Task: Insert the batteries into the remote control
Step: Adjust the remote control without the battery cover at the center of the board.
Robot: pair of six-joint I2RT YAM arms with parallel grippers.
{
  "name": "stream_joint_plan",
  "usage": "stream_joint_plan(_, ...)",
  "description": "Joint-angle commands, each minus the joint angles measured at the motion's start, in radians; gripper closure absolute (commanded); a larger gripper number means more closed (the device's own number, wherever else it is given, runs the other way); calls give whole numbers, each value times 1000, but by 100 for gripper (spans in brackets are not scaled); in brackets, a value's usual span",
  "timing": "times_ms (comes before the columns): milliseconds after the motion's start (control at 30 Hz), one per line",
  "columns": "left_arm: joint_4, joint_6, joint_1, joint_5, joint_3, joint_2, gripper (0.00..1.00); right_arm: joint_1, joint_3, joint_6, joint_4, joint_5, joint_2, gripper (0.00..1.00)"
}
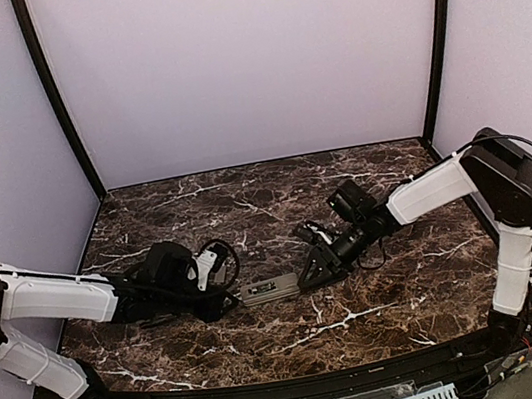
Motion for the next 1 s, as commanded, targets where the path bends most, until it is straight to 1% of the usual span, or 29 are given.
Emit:
stream_joint_plan(0,80,-35,19,37,-37,3,63,13,1,50,120,-40,51,54)
stream_joint_plan(133,120,-49,22,49,-46,19,65,12,27,60,128,-27,98,58)
stream_joint_plan(500,146,-48,23,51,-57,46,66,-2,131,45,118,17,197,61)
stream_joint_plan(567,159,-50,24,59,-65,54,68,-16,149,37,112,12,206,62)
stream_joint_plan(600,163,-49,24,60,-66,62,70,-21,160,28,101,9,209,62)
stream_joint_plan(733,183,-53,24,93,-70,85,73,-35,199,-49,0,20,196,62)
stream_joint_plan(833,201,-56,24,117,-76,93,74,-35,203,-127,-65,53,154,62)
stream_joint_plan(900,209,-57,23,122,-78,101,74,-34,207,-167,-85,92,115,62)
stream_joint_plan(967,219,-56,23,126,-80,112,74,-28,258,-231,-151,142,115,64)
